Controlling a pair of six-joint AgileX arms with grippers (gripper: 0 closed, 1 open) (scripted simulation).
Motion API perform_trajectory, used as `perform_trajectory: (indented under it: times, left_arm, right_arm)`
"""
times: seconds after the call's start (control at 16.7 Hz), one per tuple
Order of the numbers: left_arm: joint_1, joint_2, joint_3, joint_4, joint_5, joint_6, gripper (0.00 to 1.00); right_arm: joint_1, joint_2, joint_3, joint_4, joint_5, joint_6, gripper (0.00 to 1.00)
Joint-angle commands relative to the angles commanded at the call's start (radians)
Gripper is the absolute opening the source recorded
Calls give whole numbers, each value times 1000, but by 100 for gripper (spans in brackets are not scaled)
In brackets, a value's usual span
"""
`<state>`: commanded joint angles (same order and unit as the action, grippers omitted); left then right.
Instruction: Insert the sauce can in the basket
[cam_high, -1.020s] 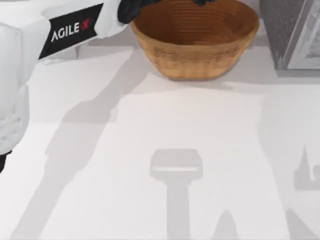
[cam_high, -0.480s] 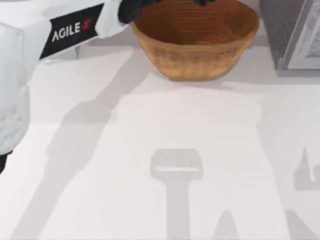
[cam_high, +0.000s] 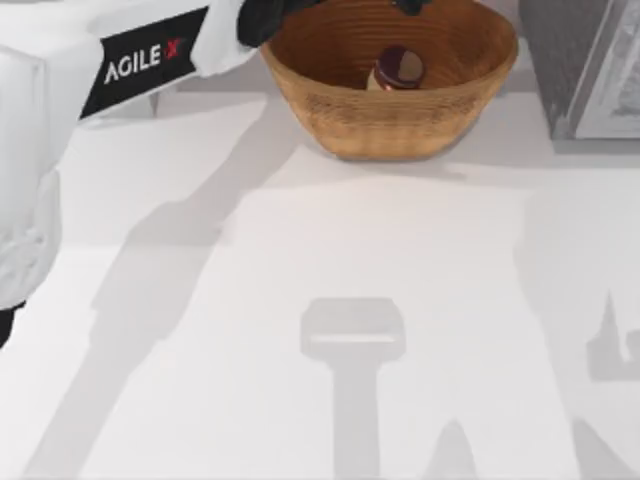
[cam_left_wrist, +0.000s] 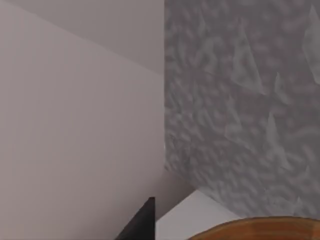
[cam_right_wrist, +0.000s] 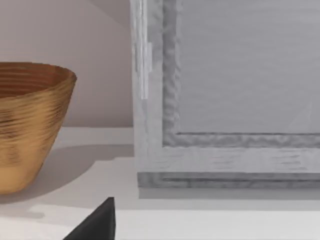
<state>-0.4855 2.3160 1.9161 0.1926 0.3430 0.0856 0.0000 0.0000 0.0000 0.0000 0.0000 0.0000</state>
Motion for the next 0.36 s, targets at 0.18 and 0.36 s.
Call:
perform_trajectory:
  times: [0.18, 0.36]
  left_arm:
    - [0, 0, 0, 0, 0, 0, 100]
    - [0, 0, 0, 0, 0, 0, 100]
  right_arm:
    - [0, 0, 0, 0, 0, 0, 100]
    - [0, 0, 0, 0, 0, 0, 100]
